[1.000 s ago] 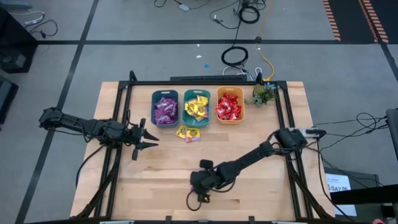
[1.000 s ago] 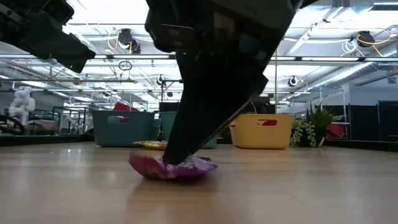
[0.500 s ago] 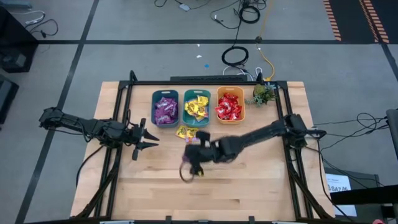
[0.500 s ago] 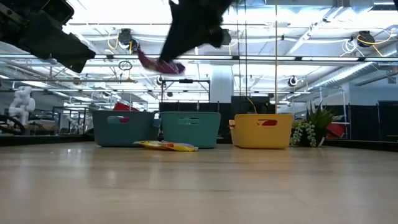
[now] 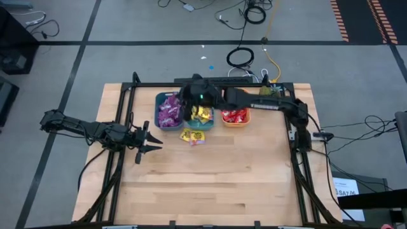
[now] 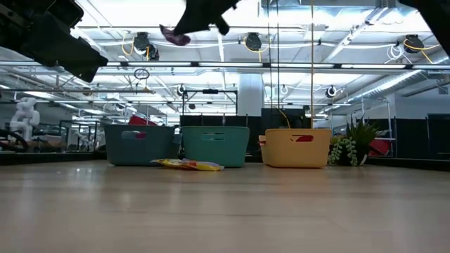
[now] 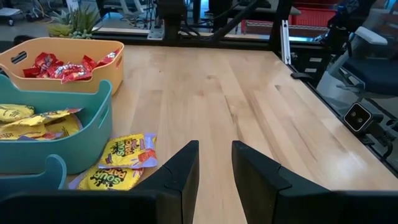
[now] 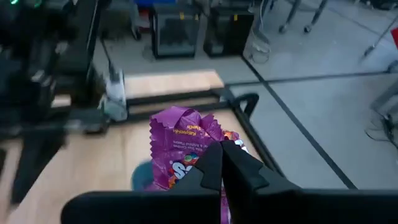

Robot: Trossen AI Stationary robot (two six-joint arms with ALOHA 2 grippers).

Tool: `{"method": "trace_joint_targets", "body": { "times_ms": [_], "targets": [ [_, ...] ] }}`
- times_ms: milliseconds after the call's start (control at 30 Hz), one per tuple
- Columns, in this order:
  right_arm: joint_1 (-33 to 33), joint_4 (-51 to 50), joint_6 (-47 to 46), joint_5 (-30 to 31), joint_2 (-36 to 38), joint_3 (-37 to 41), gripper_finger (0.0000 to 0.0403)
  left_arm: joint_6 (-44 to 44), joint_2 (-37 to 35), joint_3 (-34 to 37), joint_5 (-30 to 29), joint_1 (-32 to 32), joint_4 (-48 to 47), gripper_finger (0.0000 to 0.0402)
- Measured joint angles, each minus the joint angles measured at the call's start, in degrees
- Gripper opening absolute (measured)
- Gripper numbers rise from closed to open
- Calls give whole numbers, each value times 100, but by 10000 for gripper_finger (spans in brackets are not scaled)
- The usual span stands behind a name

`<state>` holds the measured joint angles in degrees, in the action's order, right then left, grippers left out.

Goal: Sort candy
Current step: Put the violet candy into the blue bin

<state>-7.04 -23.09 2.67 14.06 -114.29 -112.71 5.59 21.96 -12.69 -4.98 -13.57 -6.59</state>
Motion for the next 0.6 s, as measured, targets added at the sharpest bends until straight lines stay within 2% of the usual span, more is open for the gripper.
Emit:
{"method": "trace_joint_targets", "body": {
  "times_ms": [300,433,600],
  "targets": [
    [-580,1371,227,-654,-779,4,0,-1,0,0,1,-1,2,105],
    [-613,1511,375,-556,-1177,14,2,-1,0,0,-1,-1,0,105],
    [-715,1225,-158,-662,-1247,11,34,-1,0,0,1,-1,0,105]
  ]
}}
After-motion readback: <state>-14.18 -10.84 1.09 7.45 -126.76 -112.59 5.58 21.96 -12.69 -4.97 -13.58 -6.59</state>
